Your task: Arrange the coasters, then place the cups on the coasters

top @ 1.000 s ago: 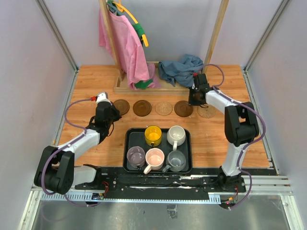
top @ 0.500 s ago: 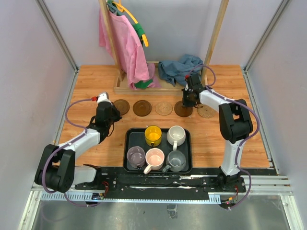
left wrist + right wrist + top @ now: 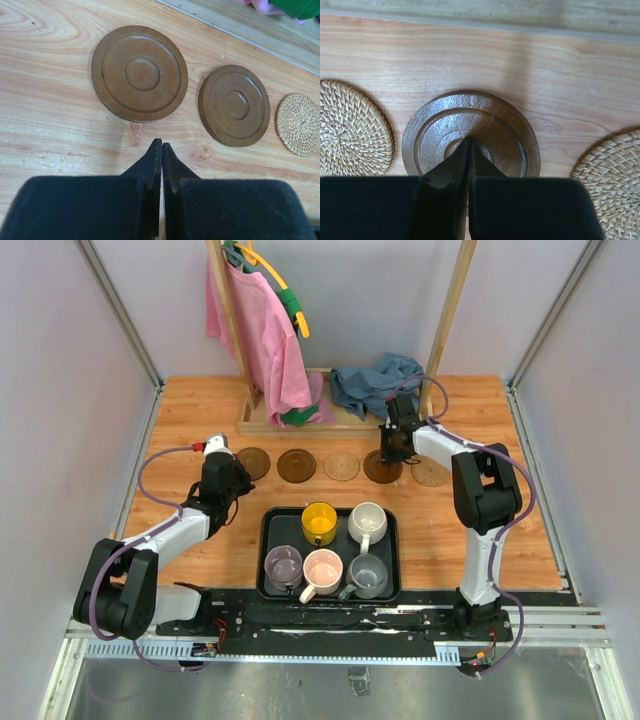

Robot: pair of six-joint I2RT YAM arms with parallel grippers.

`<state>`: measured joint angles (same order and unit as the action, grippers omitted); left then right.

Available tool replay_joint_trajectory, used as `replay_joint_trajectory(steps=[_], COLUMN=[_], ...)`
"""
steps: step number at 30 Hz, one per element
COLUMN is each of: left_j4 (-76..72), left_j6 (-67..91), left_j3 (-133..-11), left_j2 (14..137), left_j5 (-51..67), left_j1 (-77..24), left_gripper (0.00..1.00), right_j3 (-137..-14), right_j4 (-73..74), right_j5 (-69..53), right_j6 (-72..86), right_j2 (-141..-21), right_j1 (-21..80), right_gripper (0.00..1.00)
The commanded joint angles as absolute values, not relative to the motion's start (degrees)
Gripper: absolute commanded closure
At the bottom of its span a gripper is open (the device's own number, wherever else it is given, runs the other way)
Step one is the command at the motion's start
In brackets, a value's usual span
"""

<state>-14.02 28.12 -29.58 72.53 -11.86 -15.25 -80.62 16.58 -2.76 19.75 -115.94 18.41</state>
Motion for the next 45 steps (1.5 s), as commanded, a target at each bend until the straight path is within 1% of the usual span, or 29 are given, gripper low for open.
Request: replay_joint_trajectory(steps=[1,6,14,22,28,34,40,45], left_j4=[-14.1,-14.0,-13.9,-14.3,-14.3,-14.6,-15.3,-15.5], left_j6=[26.9,26.9,27.0,27.0,26.4,26.2,26.2,26.4], left_j3=[-30.8,-30.8,-30.6,-30.9,-30.8,-30.7,-30.6,-30.8], left_j2=[71.8,72.1,71.8,71.0,70.1,70.1,70.5,71.0], left_j5=[-12.3,-12.0,-11.9,-11.7,-11.6,-11.1,-10.7,-10.4], left_j1=[-15.5,-15.5,-15.5,-15.5,-15.5,-15.4,-15.5,-15.5], left_gripper=[0.99,0.99,0.99,0.99,0.99,0.99,0.99,0.99], right_j3=[-82.2,-82.8,-82.5,-80.8,-76.9,-71.7,-68.6,-67.8], right_j4=[20.0,20.1,20.1,17.9,18.2,20.5,22.6,23.0], right_j5=[1.5,2.9,0.8,0.5,5.0,9.6,10.8,11.2], right_j6=[20.1,20.3,19.2,17.0,17.7,21.2,21.7,21.6], right_j2=[-118.5,-118.2,-116.4,-108.0,-101.3,-97.0,-97.0,-98.9], right_j1=[19.3,19.2,19.2,19.2,18.6,15.2,11.2,10.2], right_gripper=[0.99,0.99,0.99,0.99,0.99,0.98,0.99,0.99])
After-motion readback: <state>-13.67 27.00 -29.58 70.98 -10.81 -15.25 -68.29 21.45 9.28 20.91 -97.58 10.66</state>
